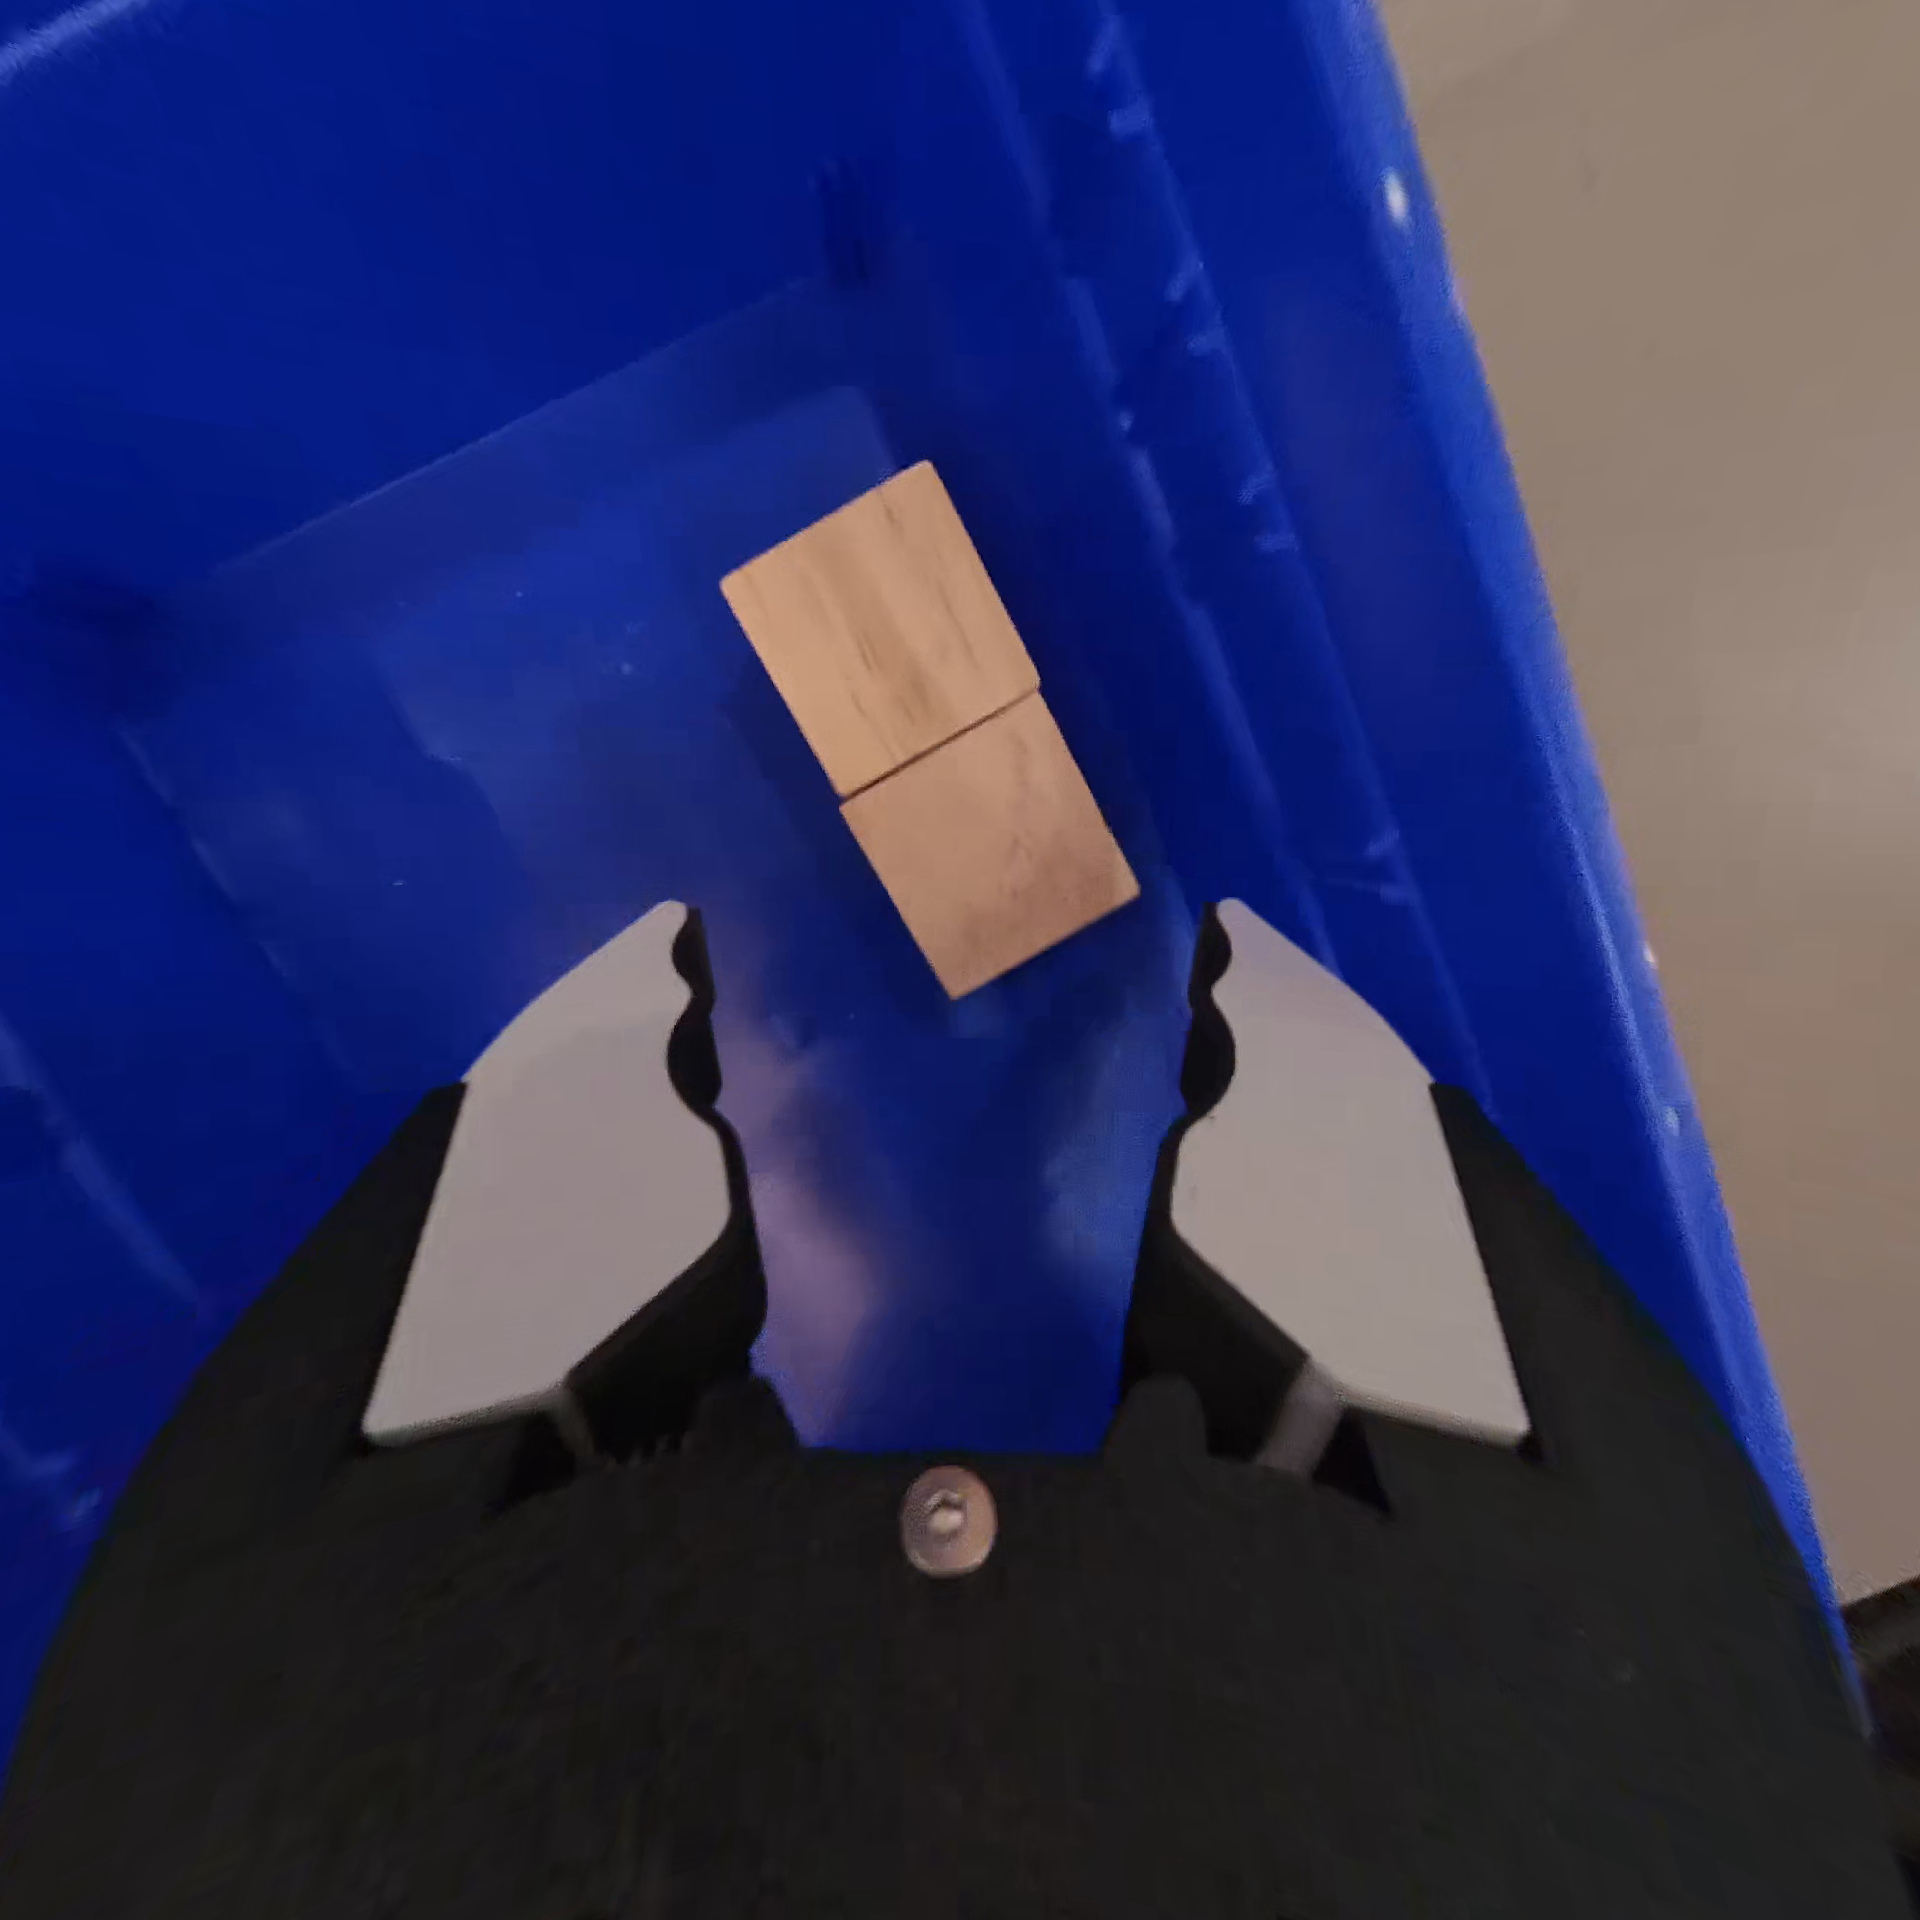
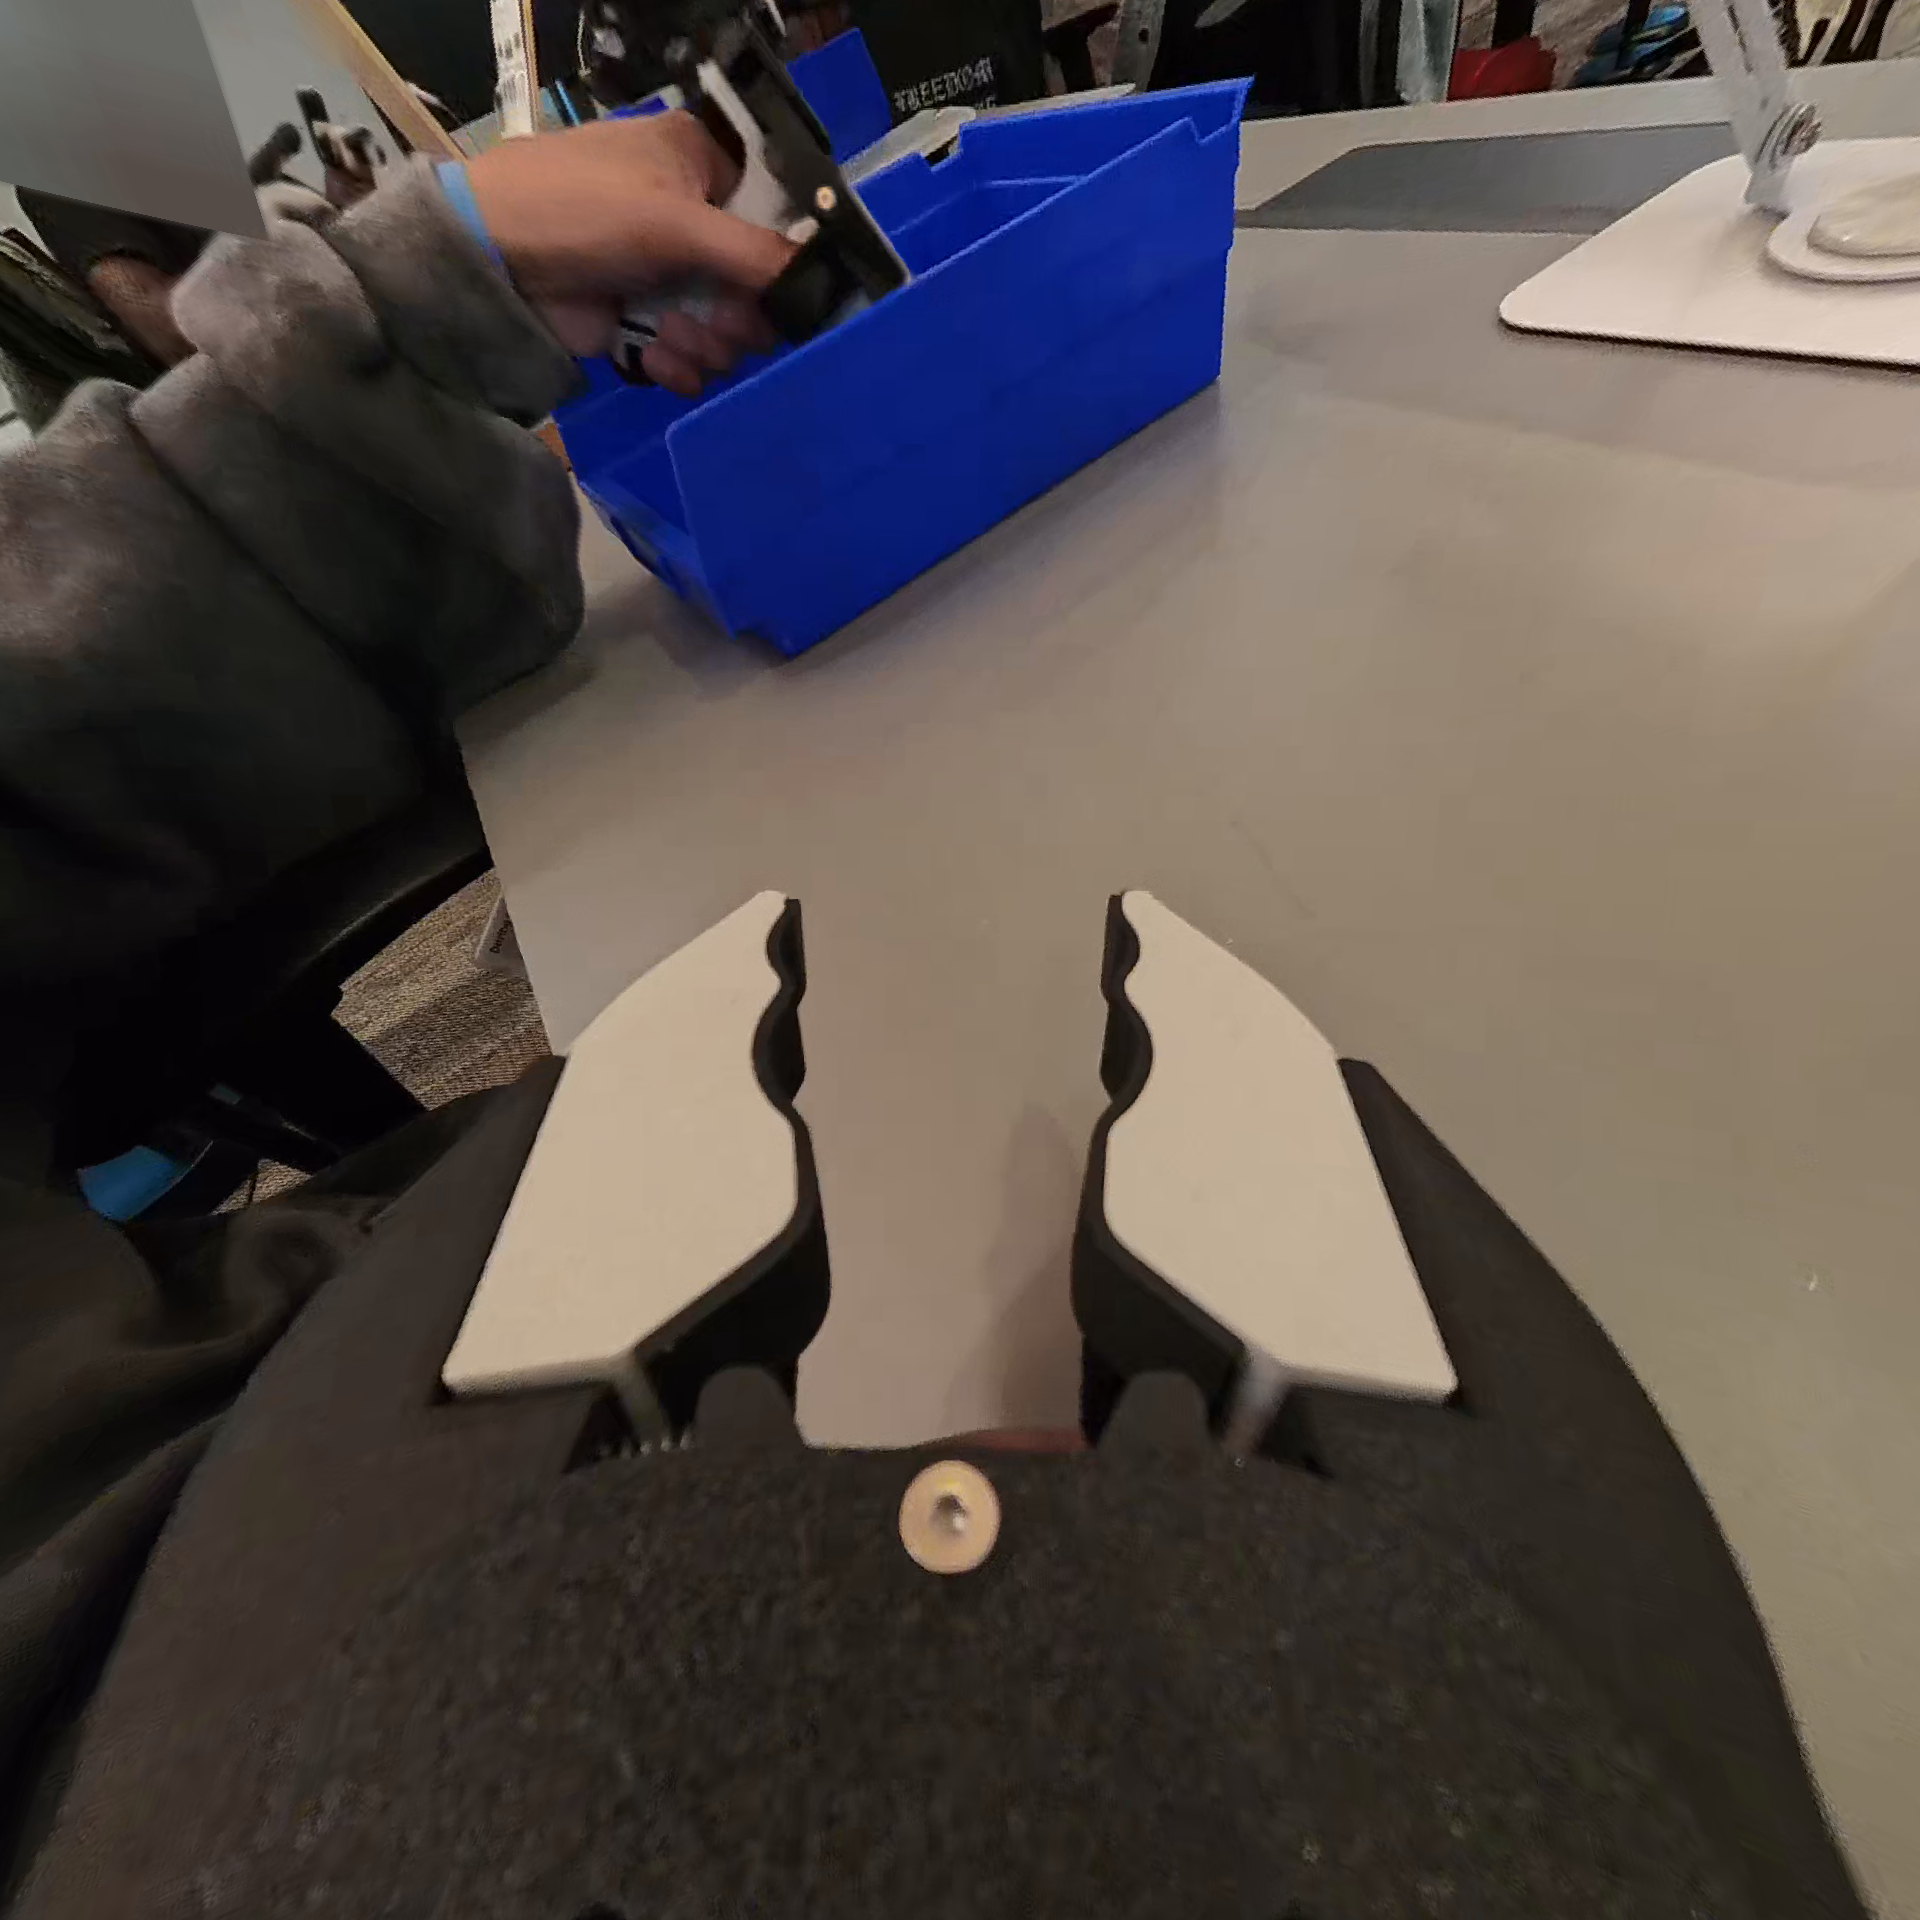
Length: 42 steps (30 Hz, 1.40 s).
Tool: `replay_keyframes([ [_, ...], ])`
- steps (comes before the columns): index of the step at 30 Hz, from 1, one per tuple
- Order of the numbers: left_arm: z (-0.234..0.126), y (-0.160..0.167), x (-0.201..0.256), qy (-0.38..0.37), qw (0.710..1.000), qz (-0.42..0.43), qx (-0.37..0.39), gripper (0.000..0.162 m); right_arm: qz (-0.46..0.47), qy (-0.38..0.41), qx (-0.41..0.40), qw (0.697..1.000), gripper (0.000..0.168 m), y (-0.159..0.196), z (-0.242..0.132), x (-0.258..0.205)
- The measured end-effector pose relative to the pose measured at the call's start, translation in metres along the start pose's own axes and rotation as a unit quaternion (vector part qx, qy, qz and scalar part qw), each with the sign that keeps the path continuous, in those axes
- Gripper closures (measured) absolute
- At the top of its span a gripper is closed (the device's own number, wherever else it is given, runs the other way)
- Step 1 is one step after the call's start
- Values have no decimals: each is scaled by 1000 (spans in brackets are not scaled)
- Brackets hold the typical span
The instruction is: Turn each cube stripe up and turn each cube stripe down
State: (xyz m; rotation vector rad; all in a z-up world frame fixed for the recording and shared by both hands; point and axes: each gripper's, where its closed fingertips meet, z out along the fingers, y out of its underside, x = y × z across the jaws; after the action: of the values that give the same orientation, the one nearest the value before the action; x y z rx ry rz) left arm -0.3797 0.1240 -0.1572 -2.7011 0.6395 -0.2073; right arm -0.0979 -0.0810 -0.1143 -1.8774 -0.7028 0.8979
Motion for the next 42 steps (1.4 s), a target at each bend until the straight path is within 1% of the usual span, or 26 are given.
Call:
replay_keyframes([
  [3, 16, -3, -3, 2, 999, -38, -11, 72, 7, -11, -6, 1000, 114, 3, 2, -3],
  [5, 23, -6, -5, 1, 998, -57, -18, 77, 12, -22, -11, 1000, 114, 5, 3, -8],
  [6, 25, -8, -6, 1, 998, -61, -22, 83, 13, -26, -14, 999, 114, 6, 4, -10],
  [7, 27, -9, -4, 10, 997, -64, -28, 105, 11, -28, -18, 999, 115, 7, 4, -11],
  [8, 27, -8, -5, 5, 997, -68, -34, 114, 8, -28, -22, 999, 115, 8, 5, -12],
  [12, 19, 1, -15, -28, 997, -46, -58, 115, -2, -23, -26, 999, 115, 8, 4, -14],
  [14, 5, 2, -23, -30, 998, -52, -31, 115, -6, -19, -24, 1000, 115, 7, 2, -12],
  [17, -36, 1, -28, -3, 997, -61, 42, 115, -6, -7, -16, 1000, 116, 2, -3, -4],
  [20, -76, 5, -31, 54, 988, -85, 116, 115, 10, 0, 5, 1000, 116, -6, -10, 6],
  [22, -91, 8, -26, 107, 977, -98, 158, 115, 32, 0, 26, 999, 116, -13, -14, 13],
  [24, -102, 7, -2, 185, 960, -77, 196, 115, 61, -11, 39, 997, 116, -16, -15, 18],
  [27, -116, -4, 48, 296, 922, -49, 246, 116, 104, -43, 45, 993, 115, -20, -7, 21],
  [29, -130, -15, 94, 380, 883, -17, 277, 115, 125, -74, 47, 988, 113, -29, 2, 18],
  [31, -144, -25, 145, 461, 836, 11, 297, 116, 150, -125, 59, 979, 112, -45, 13, 8],
  [32, -149, -28, 169, 492, 815, 24, 306, 116, 168, -158, 68, 971, 112, -54, 17, 2],
  [34, -152, -32, 213, 532, 785, 45, 313, 116, 209, -227, 88, 947, 111, -72, 24, -12],
  [36, -153, -35, 246, 545, 770, 69, 323, 115, 237, -278, 100, 925, 111, -84, 31, -23],
  [37, -153, -36, 258, 544, 768, 81, 329, 116, 245, -295, 105, 917, 111, -89, 33, -28],
  [40, -147, -32, 286, 542, 773, 104, 313, 116, 248, -313, 135, 907, 111, -99, 33, -35],
  [42, -142, -30, 295, 525, 781, 120, 317, 116, 242, -314, 155, 905, 112, -106, 28, -36],
])
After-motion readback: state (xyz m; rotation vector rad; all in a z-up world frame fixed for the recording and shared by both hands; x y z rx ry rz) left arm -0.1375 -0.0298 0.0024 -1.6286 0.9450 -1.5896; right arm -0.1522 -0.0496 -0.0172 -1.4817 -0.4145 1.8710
